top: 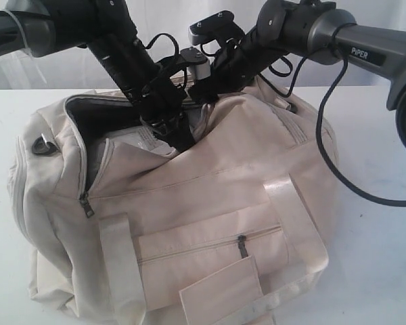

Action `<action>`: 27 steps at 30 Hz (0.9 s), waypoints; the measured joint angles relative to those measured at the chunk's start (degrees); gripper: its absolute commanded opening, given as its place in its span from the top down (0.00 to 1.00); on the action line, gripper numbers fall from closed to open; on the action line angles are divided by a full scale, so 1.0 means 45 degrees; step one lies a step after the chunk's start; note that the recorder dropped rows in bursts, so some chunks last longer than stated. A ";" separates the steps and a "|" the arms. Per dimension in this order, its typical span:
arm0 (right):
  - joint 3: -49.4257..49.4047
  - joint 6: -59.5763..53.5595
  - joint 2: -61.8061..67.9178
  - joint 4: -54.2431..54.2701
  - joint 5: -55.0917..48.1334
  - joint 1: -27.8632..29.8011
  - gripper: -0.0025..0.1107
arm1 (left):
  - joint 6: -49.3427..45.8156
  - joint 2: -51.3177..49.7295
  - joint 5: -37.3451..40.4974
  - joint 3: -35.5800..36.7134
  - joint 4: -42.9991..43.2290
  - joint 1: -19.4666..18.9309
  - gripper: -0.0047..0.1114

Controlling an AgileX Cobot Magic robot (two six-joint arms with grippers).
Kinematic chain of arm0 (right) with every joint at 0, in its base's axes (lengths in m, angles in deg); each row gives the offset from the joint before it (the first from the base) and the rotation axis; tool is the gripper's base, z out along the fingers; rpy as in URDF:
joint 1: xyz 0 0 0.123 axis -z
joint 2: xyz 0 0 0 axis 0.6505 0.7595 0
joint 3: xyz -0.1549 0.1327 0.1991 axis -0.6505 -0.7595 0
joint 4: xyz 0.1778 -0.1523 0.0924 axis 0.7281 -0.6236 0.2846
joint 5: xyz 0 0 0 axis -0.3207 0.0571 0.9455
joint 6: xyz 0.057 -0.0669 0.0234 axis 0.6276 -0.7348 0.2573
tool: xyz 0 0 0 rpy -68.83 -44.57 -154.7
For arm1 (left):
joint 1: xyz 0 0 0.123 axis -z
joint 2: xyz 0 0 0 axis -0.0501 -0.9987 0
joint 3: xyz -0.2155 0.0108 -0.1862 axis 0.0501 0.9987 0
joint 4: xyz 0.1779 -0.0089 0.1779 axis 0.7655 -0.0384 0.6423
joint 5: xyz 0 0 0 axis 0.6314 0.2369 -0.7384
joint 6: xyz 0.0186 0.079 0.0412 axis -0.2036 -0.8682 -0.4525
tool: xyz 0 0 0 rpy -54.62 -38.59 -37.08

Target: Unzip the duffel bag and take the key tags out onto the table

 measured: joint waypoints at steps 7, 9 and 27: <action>0.0000 -0.0121 0.0116 -0.0090 0.0111 0.0000 0.49 | -0.0052 0.0000 0.0078 0.0000 -0.0009 0.0000 0.96; 0.0000 -0.0121 0.0182 -0.0138 0.0211 0.0000 0.59 | -0.0076 0.0000 0.0119 0.0000 -0.0009 0.0000 0.96; 0.0000 -0.0179 -0.1102 -0.0426 -0.0223 0.0000 0.98 | -0.0187 0.0000 0.0296 0.0000 -0.0214 0.0000 0.96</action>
